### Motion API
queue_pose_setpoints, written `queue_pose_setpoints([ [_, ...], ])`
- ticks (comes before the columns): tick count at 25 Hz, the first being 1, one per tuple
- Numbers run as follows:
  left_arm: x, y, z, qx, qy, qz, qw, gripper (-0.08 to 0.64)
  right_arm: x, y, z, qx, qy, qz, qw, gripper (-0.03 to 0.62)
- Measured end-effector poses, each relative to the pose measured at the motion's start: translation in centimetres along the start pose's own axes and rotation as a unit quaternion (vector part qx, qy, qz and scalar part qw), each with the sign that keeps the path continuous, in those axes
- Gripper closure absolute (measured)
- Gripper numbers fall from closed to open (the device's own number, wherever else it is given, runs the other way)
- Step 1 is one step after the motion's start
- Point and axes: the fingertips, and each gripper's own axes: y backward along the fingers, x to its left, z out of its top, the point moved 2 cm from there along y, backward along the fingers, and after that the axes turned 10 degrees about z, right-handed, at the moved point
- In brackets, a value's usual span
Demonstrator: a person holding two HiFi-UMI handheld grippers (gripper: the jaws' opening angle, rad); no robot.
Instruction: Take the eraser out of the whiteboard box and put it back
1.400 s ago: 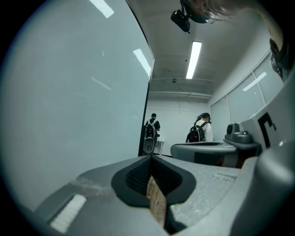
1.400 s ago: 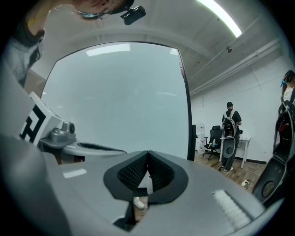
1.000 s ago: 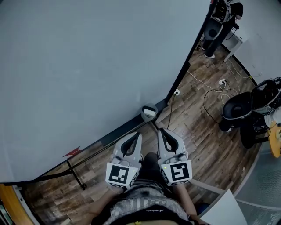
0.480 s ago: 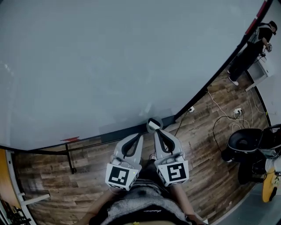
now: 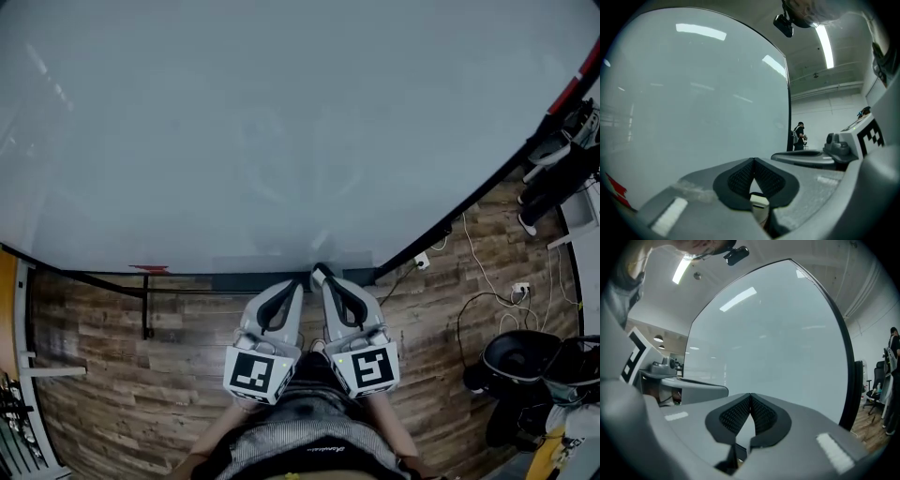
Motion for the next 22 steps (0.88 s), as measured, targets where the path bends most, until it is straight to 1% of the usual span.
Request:
queue_pose_setpoints([
  [3, -0.1, 0.0, 0.1, -0.001, 0.012, 0.027, 0.9996, 0.56, -0.1, -0.1, 0.0, -0.002, 0.003, 0.023, 1.0, 0.589],
  [7, -0.3, 0.0, 0.0, -0.007, -0.002, 0.046, 0.9989, 0.56, -0.5, 0.0, -0.1, -0.008, 0.007, 0.04, 0.999, 0.589],
  [9, -0.5, 0.1, 0.0, -0.011, -0.001, 0.053, 0.9985, 0.56, -0.6, 0.1, -0.4, -0.003, 0.006, 0.048, 0.999, 0.588],
  [13, -0.8, 0.1, 0.1, -0.016, 0.003, 0.058, 0.9982, 0.56, -0.6, 0.1, -0.5, -0.001, 0.004, 0.059, 0.998, 0.589],
  [16, -0.9, -0.1, 0.0, -0.01, 0.001, 0.062, 0.9981, 0.56, -0.8, 0.0, -0.5, -0.002, 0.004, 0.06, 0.998, 0.589],
  [22, -0.9, -0.8, 0.0, -0.003, -0.002, 0.047, 0.9989, 0.56, -1.4, -0.2, -0.6, -0.005, 0.003, 0.046, 0.999, 0.589],
])
